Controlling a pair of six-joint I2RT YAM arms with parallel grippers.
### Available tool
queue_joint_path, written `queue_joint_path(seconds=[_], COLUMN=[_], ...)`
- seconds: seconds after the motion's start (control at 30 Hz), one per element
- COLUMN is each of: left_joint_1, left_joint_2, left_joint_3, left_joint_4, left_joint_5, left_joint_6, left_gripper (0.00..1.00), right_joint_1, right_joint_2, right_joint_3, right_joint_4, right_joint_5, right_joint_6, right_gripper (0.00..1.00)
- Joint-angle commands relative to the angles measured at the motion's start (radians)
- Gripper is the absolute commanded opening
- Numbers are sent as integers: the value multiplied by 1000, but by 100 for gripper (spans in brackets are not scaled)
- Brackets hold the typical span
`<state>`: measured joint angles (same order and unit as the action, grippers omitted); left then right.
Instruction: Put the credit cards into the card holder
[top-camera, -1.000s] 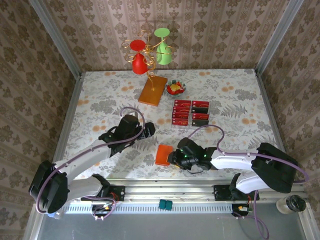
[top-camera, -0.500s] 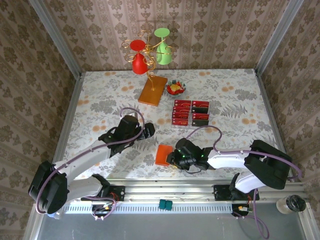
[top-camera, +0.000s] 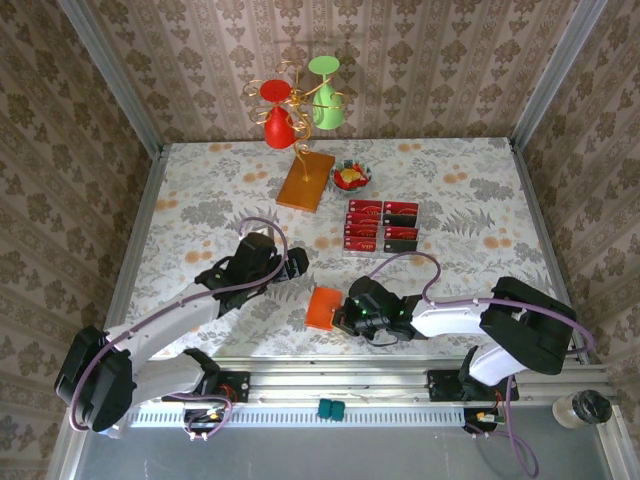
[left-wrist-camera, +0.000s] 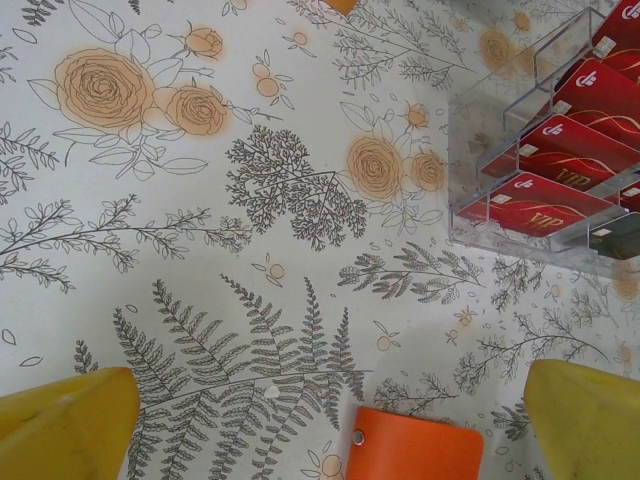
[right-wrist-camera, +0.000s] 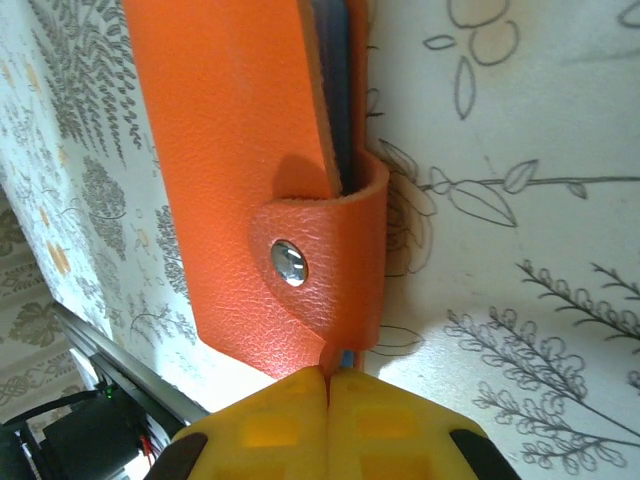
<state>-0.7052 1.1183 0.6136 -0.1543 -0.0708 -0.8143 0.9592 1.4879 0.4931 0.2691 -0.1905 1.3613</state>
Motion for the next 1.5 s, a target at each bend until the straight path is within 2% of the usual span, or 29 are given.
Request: queue_joint_path(seconds=[0.0,0.17,0.33,0.53,0.83,1.1,1.43,1.47], left_joint_1=[9,22,52,112,136,136,132,133], left_joint_2=[-19,-9,-43,-60,-7,27,90,90], left_joint_3=[14,75,74,57,60,57,34,27], left_joint_4=[-6,-32,43,159,374,440,644,665], left_joint_5=[13,56,160,291,400,409,434,434], left_joint_6=[28,29,43,-27,-182,-220,-315,-319], left_gripper=[100,100,100,100,100,100,100,97], right_joint_1=[-28,-125,-245,-355,-377,-375,-355,-355], right_joint_2=[-12,-67,-136,-180,-169,-152,-114,-110], right_joint_3=[17,82,180,264,339,368,376,371], right_joint_4=[40,9,-104,-151,-76,9,71,73], right_joint_5=[-24,-194,-365,-482,-526,-527,-535,-535], right_joint_6=[-56,-240,-407,-461,-407,-341,-307,-308], right_gripper=[0,0,0,0,0,0,0,0])
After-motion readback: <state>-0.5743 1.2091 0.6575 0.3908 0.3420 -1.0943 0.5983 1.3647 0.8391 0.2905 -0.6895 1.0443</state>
